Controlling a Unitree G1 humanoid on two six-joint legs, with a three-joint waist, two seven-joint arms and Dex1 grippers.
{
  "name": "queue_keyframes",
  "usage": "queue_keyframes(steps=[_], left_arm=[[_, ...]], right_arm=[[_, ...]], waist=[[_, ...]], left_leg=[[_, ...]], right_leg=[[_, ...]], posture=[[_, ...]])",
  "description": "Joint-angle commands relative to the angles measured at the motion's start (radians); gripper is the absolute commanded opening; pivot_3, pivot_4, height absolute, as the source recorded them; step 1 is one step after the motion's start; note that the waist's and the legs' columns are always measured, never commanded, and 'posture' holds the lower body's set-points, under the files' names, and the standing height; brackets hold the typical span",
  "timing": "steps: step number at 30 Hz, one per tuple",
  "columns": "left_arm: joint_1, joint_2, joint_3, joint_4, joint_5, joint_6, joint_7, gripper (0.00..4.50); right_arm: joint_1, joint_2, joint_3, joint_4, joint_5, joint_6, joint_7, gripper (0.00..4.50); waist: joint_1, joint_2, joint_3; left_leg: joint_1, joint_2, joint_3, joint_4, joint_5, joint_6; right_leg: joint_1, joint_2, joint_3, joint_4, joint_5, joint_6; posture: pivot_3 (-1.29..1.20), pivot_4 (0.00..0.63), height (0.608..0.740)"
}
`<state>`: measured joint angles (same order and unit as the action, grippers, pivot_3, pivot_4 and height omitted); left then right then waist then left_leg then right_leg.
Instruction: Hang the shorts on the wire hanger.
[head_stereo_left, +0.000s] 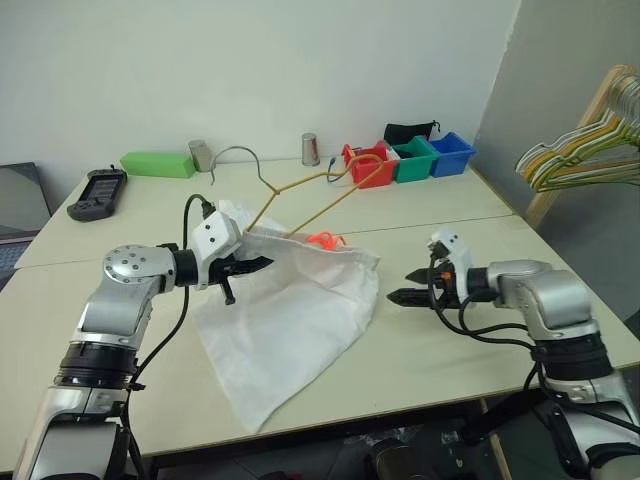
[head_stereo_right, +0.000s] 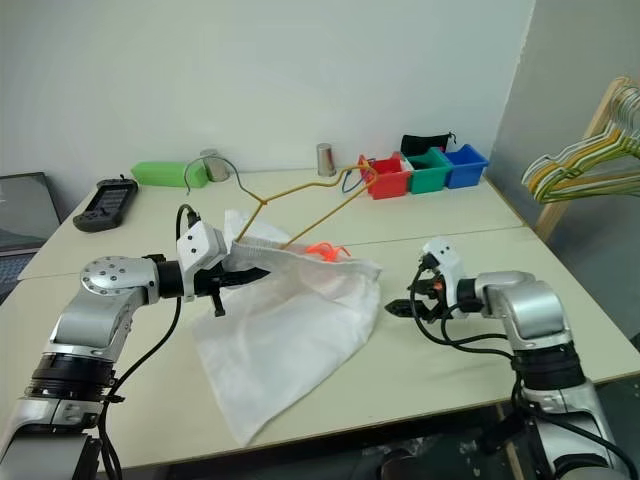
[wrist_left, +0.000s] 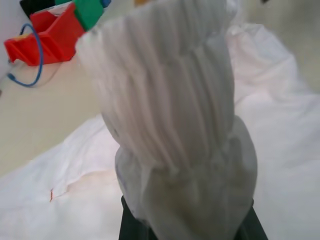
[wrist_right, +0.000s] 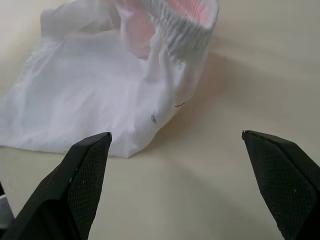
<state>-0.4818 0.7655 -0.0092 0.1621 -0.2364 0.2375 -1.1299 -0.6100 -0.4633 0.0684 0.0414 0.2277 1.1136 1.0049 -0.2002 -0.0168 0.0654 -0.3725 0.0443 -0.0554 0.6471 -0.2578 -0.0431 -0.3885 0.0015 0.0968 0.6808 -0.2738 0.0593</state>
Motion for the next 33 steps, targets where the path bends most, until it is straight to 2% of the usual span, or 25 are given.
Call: queue_keyframes(steps=[1,5,14,19,26,33], left_arm=[[0.017,0.046,0.027,-0.080,-0.041,0.067,-0.032,0.16],[0.020,0.056,0.032,-0.097,-0.043,0.081,-0.026,0.16],[0.019,0.067,0.025,-0.126,-0.040,0.094,-0.016,0.16],[0.028,0.070,0.027,-0.126,-0.036,0.089,-0.013,0.16],[0.020,0.064,0.024,-0.126,-0.036,0.087,-0.008,0.16],[0.028,0.068,0.025,-0.126,-0.037,0.088,-0.013,0.16]], right_arm=[[-0.122,0.056,-0.017,0.168,0.067,-0.035,0.013,4.44],[-0.180,0.094,-0.026,0.277,0.100,-0.060,0.009,4.44],[-0.227,0.149,-0.042,0.364,0.163,-0.063,-0.018,4.44],[-0.249,0.158,-0.059,0.396,0.181,-0.070,-0.028,3.56],[-0.261,0.177,-0.057,0.445,0.167,-0.106,-0.060,1.99],[-0.261,0.130,-0.031,0.465,0.132,-0.168,-0.057,0.47]], waist=[[-0.003,0.000,0.000],[0.002,0.000,0.000],[0.007,0.000,0.000],[0.007,0.000,0.000],[0.007,0.000,0.000],[0.007,0.000,0.000]], left_leg=[[0.000,0.000,0.000,0.000,0.000,0.000],[0.000,0.000,-0.001,-0.001,0.000,0.000],[0.000,0.000,0.000,0.000,0.000,0.000],[0.000,0.000,0.000,-0.001,0.000,0.000],[0.000,0.000,0.000,-0.001,0.000,0.000],[0.000,0.000,0.000,-0.001,0.000,0.000]], right_leg=[[0.000,0.000,0.000,0.000,0.000,0.000],[0.000,0.000,0.000,0.000,0.002,-0.004],[0.000,0.000,0.000,0.000,0.002,-0.004],[0.000,0.000,0.000,0.000,0.002,-0.004],[0.000,0.000,0.000,0.000,0.002,-0.004],[0.000,0.000,0.000,0.000,0.002,-0.004]], posture=[[-0.10,0.014,0.740],[-0.09,0.009,0.740],[-0.07,0.001,0.740],[-0.06,0.000,0.740],[-0.06,0.000,0.740],[-0.06,0.000,0.740]])
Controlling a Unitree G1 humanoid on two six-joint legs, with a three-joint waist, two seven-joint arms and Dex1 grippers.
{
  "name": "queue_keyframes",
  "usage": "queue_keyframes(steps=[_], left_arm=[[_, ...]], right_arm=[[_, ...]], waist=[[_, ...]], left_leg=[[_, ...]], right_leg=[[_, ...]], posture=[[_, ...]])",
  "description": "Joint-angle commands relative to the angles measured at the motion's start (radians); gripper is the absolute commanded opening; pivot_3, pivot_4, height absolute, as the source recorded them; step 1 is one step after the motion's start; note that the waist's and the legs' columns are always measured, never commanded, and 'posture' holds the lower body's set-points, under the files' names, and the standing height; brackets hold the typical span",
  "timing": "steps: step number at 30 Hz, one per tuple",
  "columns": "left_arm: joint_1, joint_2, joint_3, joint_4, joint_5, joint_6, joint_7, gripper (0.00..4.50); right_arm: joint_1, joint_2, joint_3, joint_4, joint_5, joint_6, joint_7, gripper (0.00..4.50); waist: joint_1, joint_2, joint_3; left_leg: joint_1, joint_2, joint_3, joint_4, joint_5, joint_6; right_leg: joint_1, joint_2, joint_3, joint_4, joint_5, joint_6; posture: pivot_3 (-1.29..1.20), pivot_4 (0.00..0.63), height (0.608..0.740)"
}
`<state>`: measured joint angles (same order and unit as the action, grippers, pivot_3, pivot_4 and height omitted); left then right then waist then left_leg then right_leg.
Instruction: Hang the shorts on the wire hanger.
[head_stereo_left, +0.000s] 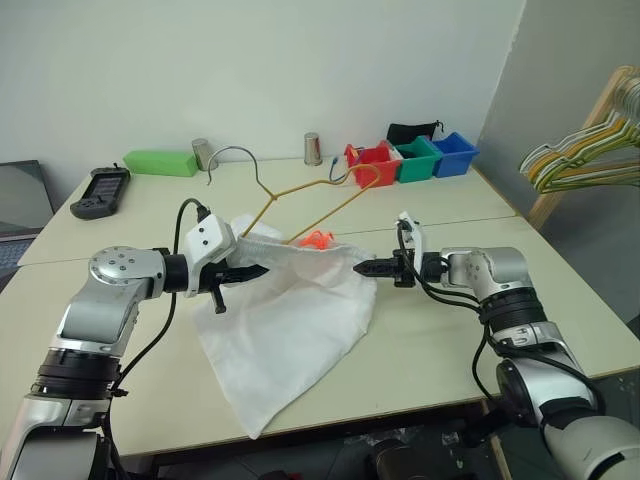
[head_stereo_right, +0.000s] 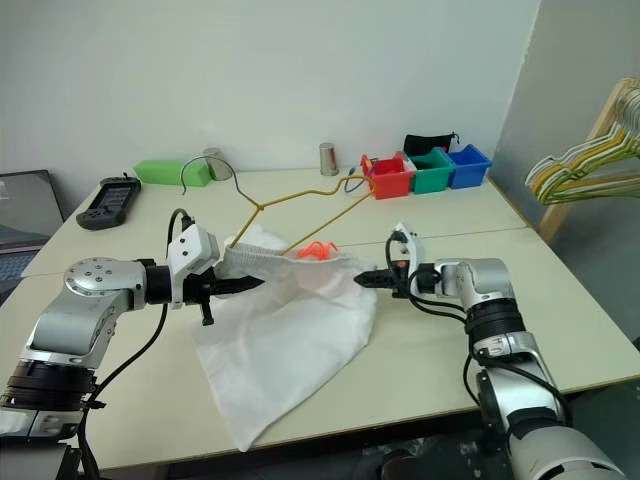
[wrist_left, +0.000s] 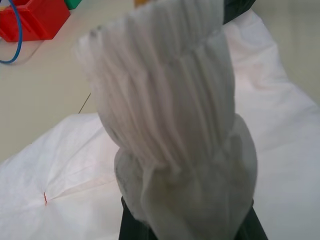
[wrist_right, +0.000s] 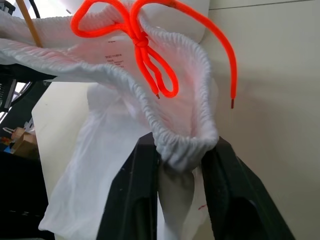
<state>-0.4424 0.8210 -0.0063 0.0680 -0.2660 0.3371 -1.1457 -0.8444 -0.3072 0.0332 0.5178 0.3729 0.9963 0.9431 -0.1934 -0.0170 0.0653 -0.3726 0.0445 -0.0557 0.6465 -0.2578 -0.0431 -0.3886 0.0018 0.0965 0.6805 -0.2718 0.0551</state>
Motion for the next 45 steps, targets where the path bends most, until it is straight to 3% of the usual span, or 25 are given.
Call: queue_keyframes(steps=[1,2,4,9,15,23,35,45], left_arm=[[-0.010,0.013,0.022,-0.032,-0.009,-0.010,0.001,0.16],[-0.008,0.015,0.023,-0.035,-0.011,-0.005,-0.001,0.16],[-0.002,0.022,0.023,-0.037,-0.012,-0.005,-0.010,0.16],[0.034,0.070,-0.010,-0.050,0.006,-0.019,-0.079,0.16],[0.035,0.111,-0.044,-0.023,0.026,-0.043,-0.136,0.16],[-0.005,0.147,-0.134,0.103,0.165,-0.224,-0.167,0.16],[-0.065,0.134,-0.197,0.223,0.322,-0.398,-0.101,0.16],[-0.198,-0.070,-0.180,0.137,0.306,-0.321,0.046,0.16]], right_arm=[[-0.025,-0.034,0.014,-0.011,-0.025,-0.067,0.001,0.29],[-0.020,-0.050,0.037,-0.017,-0.054,-0.109,-0.002,0.04],[-0.001,-0.112,0.127,-0.046,-0.157,-0.252,0.009,0.02],[-0.029,-0.201,0.150,-0.095,-0.187,-0.344,0.065,0.02],[-0.026,-0.253,0.157,-0.173,-0.175,-0.331,0.105,0.02],[0.020,-0.299,0.179,-0.317,-0.164,-0.294,0.128,0.02],[0.012,-0.306,0.189,-0.430,-0.174,-0.257,0.090,0.02],[0.004,-0.305,0.335,-0.637,-0.298,-0.331,0.047,0.02]], waist=[[0.000,0.000,0.000],[0.000,0.000,0.000],[0.000,0.000,0.000],[-0.001,0.000,0.000],[-0.001,0.000,0.000],[0.000,0.000,0.000],[-0.001,0.001,0.001],[0.001,0.001,0.001]], left_leg=[[0.000,0.000,0.000,0.000,0.000,0.000],[0.000,0.000,0.000,0.000,0.000,0.000],[0.000,0.000,0.000,0.000,0.000,0.000],[0.000,0.000,0.001,0.000,0.000,0.000],[0.000,0.000,0.001,0.000,0.000,0.000],[0.000,0.000,0.001,-0.001,0.000,0.000],[0.000,0.000,0.001,-0.001,0.000,0.000],[-0.001,0.000,0.001,0.000,0.000,0.000]], right_leg=[[0.000,0.000,0.000,0.000,0.000,0.000],[0.000,0.000,0.000,0.000,-0.001,0.001],[0.000,0.000,0.000,0.000,-0.002,0.004],[0.000,0.000,0.000,0.000,-0.002,0.004],[0.000,0.000,0.001,0.000,-0.003,0.004],[0.000,0.000,0.001,0.000,-0.004,0.003],[-0.001,0.000,0.000,0.000,-0.004,0.003],[-0.001,0.000,0.000,0.000,-0.004,0.003]], posture=[[-0.06,0.000,0.740],[-0.06,0.000,0.740],[-0.06,0.000,0.740],[-0.06,0.000,0.740],[-0.09,0.005,0.740],[-0.11,0.009,0.740],[-0.12,0.013,0.740],[-0.13,0.013,0.740]])
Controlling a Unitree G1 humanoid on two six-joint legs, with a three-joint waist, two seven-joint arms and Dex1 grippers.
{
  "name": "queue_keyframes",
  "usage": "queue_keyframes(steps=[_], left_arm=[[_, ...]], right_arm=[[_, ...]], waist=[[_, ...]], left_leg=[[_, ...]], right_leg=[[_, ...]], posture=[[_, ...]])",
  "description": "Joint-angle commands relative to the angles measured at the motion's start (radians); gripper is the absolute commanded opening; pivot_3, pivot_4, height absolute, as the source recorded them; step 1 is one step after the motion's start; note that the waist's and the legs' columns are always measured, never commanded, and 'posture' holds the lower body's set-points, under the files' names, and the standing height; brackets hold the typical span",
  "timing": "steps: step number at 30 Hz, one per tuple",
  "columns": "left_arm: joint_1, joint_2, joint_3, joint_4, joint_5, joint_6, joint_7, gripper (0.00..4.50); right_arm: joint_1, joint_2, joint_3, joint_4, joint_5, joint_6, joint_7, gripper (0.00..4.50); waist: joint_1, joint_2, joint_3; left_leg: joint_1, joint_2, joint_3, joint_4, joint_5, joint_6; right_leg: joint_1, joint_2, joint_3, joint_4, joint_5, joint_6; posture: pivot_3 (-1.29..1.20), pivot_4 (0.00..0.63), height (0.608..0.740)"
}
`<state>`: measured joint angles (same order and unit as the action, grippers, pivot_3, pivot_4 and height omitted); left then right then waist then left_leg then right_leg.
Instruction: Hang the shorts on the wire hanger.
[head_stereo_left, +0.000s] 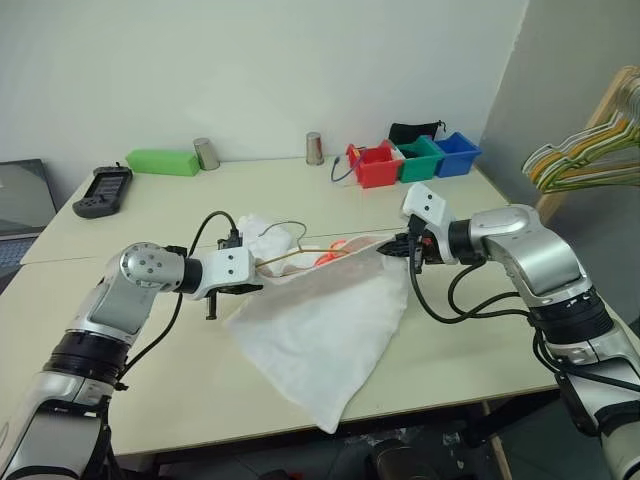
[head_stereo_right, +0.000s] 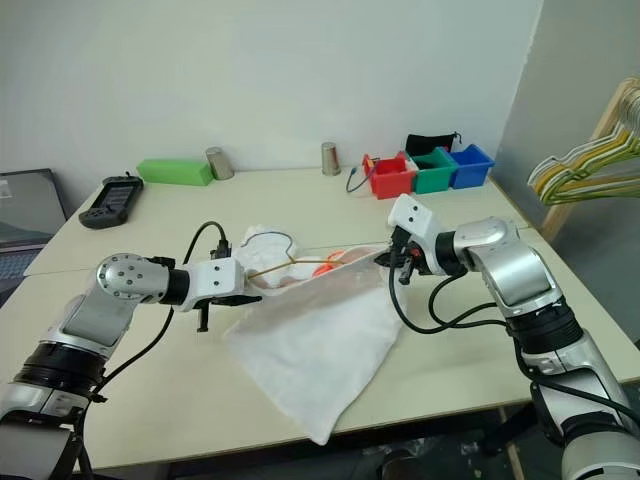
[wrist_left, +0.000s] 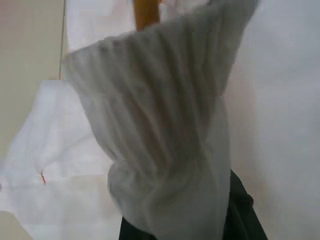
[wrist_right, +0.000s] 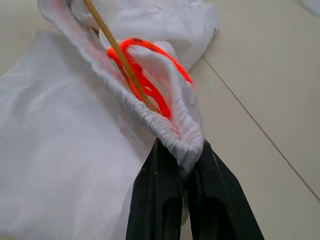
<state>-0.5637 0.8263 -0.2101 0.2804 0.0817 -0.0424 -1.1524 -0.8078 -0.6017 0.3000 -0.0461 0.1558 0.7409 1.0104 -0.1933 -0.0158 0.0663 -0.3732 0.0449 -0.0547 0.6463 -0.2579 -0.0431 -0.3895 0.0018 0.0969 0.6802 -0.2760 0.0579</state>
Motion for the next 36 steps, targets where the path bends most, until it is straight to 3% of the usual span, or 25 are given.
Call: queue_keyframes(steps=[1,7,14,15,23,32,36], left_arm=[[-0.082,-0.084,0.022,-0.088,-0.043,0.064,0.046,0.16],[-0.063,-0.078,0.016,-0.110,-0.023,0.041,0.015,0.16],[-0.050,-0.072,0.003,-0.114,-0.015,0.023,0.011,0.16],[-0.047,-0.070,0.004,-0.111,-0.013,0.018,0.012,0.16],[-0.034,-0.062,0.010,-0.095,-0.008,-0.011,0.019,0.16],[-0.049,-0.068,0.014,-0.080,-0.006,-0.027,0.033,0.16],[-0.048,-0.069,0.017,-0.085,-0.008,-0.025,0.037,0.16]], right_arm=[[-0.030,-0.023,0.096,-0.068,-0.125,-0.117,-0.028,0.02],[-0.050,-0.041,0.140,0.033,-0.278,-0.287,-0.097,0.02],[-0.068,-0.019,0.135,0.065,-0.310,-0.346,-0.072,0.02],[-0.070,-0.028,0.130,0.057,-0.306,-0.349,-0.051,0.59],[-0.073,-0.080,0.105,0.002,-0.294,-0.343,0.028,2.26],[-0.047,-0.133,0.137,0.052,-0.325,-0.388,0.096,4.45],[-0.048,-0.106,0.165,0.124,-0.349,-0.434,0.092,4.45]], waist=[[0.002,0.000,0.000],[-0.008,0.000,0.000],[-0.005,0.000,0.000],[-0.004,0.000,0.000],[-0.003,0.000,0.000],[-0.001,0.000,0.000],[-0.002,0.000,0.000]], left_leg=[[0.000,0.000,0.000,0.000,0.000,0.000],[0.000,0.000,0.001,0.000,0.000,0.000],[0.000,0.000,0.000,0.000,0.000,0.000],[0.000,0.000,0.000,0.000,0.000,0.000],[0.000,0.000,0.000,0.000,0.000,0.000],[0.000,0.000,0.000,0.000,0.000,0.000],[0.001,0.000,0.000,0.000,0.000,0.000]], right_leg=[[0.000,0.000,0.000,0.000,0.000,0.000],[0.000,0.000,0.001,0.000,0.000,0.000],[0.000,0.000,0.001,0.000,0.000,0.000],[0.000,0.000,0.000,0.000,0.000,0.000],[0.000,0.000,0.000,0.000,0.000,0.000],[0.000,0.000,0.000,0.000,0.000,0.000],[0.000,0.000,0.000,0.000,0.000,0.000]], posture=[[-0.13,0.013,0.740],[-0.13,0.004,0.740],[-0.13,0.000,0.740],[-0.13,0.000,0.740],[-0.12,0.000,0.740],[-0.11,0.000,0.740],[-0.10,0.000,0.740]])
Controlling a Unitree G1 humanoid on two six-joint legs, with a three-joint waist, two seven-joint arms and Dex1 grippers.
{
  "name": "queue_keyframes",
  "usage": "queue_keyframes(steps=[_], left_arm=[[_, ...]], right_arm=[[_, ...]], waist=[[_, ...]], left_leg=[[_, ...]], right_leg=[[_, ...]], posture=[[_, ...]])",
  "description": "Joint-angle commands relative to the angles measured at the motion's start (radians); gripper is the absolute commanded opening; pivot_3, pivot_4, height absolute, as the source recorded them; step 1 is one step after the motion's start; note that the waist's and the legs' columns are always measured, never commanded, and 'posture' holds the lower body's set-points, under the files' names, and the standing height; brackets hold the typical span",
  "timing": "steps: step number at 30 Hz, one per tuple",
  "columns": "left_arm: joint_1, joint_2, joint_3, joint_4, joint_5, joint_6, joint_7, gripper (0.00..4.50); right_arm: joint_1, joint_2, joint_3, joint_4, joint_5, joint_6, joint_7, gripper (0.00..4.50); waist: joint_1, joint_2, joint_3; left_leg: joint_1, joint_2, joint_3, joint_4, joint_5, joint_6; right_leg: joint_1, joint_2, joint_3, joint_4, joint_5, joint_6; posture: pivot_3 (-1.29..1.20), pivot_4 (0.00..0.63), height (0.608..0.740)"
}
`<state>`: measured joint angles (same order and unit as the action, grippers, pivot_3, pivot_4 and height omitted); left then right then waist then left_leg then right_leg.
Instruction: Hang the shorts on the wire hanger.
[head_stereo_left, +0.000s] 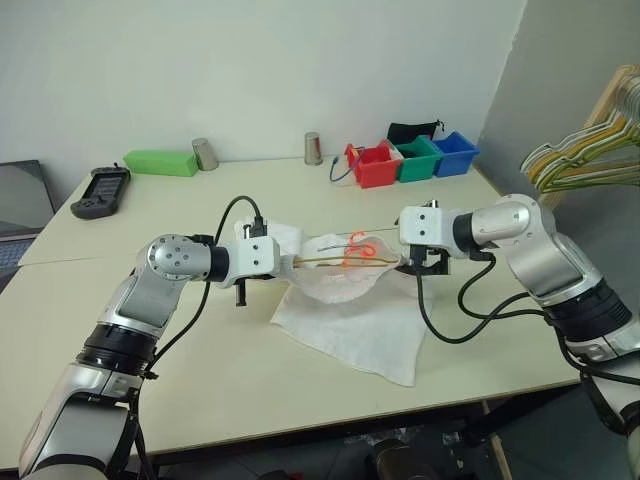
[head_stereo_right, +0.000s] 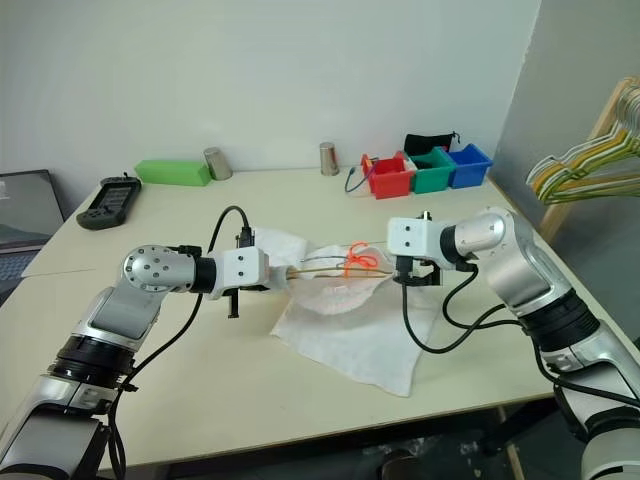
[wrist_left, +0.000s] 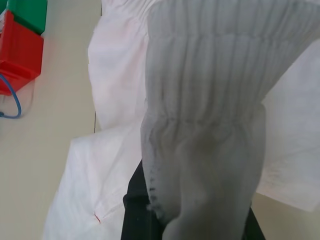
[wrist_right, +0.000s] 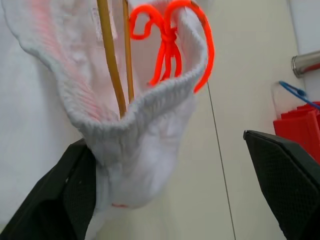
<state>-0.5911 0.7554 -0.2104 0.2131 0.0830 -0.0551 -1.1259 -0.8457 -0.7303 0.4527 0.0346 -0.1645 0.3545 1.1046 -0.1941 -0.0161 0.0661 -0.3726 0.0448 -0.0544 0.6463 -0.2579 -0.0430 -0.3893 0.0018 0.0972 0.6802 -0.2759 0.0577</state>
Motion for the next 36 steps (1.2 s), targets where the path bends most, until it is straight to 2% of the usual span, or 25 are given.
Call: queue_keyframes(steps=[1,10,12,21,26,30,35,36], left_arm=[[-0.022,0.001,0.019,-0.019,-0.010,-0.010,0.013,0.16],[-0.012,0.006,0.024,-0.042,-0.010,0.003,0.020,0.16],[-0.006,0.012,0.028,-0.045,-0.008,0.002,0.024,0.16],[-0.005,0.013,0.037,-0.067,-0.022,0.018,0.035,0.16],[-0.009,0.000,0.048,-0.084,-0.051,0.041,0.031,0.16],[-0.021,-0.006,0.055,-0.083,-0.064,0.059,0.034,0.16],[-0.017,0.000,0.051,-0.081,-0.060,0.053,0.035,0.16],[-0.018,0.000,0.051,-0.080,-0.059,0.053,0.035,0.16]], right_arm=[[-0.012,0.033,0.021,0.067,-0.042,-0.065,-0.006,4.45],[-0.067,0.116,0.059,0.262,-0.142,-0.221,-0.057,4.45],[-0.078,0.127,0.056,0.288,-0.149,-0.236,-0.056,4.16],[-0.086,0.156,0.051,0.374,-0.192,-0.276,-0.079,2.14],[-0.094,0.165,0.046,0.420,-0.214,-0.288,-0.111,0.77],[-0.094,0.166,0.031,0.420,-0.205,-0.282,-0.104,0.01],[-0.078,0.178,-0.003,0.361,-0.137,-0.212,-0.029,0.01],[-0.075,0.173,-0.002,0.352,-0.138,-0.215,-0.020,0.57]], waist=[[-0.003,0.000,0.000],[0.001,0.000,0.000],[0.001,0.000,0.000],[0.003,0.000,0.000],[0.003,0.000,0.000],[0.002,0.000,0.000],[0.003,0.000,0.000],[0.003,0.000,0.000]], left_leg=[[0.001,0.000,0.000,0.000,0.000,0.000],[0.001,0.000,0.000,0.000,0.000,0.000],[0.002,0.000,0.000,0.000,0.000,0.000],[0.002,0.000,0.000,0.000,0.000,0.000],[0.002,0.000,0.000,0.000,0.000,0.000],[0.002,0.000,0.000,0.000,0.000,0.000],[0.002,0.000,0.000,0.000,0.000,0.000],[0.002,0.000,0.000,0.000,0.000,0.000]], right_leg=[[0.000,0.000,0.000,0.000,0.000,0.000],[0.001,0.000,0.001,0.000,0.001,-0.002],[0.001,0.000,0.001,0.000,0.003,-0.004],[0.001,0.000,0.001,0.001,0.003,-0.005],[0.001,0.000,0.001,0.001,0.003,-0.005],[0.001,0.000,0.001,0.001,0.003,-0.005],[0.001,0.000,0.001,0.001,0.003,-0.005],[0.002,0.000,0.001,0.001,0.003,-0.005]], posture=[[-0.10,0.000,0.740],[-0.08,0.000,0.740],[-0.07,0.000,0.740],[-0.06,0.000,0.740],[-0.06,0.000,0.740],[-0.06,0.000,0.740],[-0.06,0.000,0.740],[-0.06,0.000,0.740]])
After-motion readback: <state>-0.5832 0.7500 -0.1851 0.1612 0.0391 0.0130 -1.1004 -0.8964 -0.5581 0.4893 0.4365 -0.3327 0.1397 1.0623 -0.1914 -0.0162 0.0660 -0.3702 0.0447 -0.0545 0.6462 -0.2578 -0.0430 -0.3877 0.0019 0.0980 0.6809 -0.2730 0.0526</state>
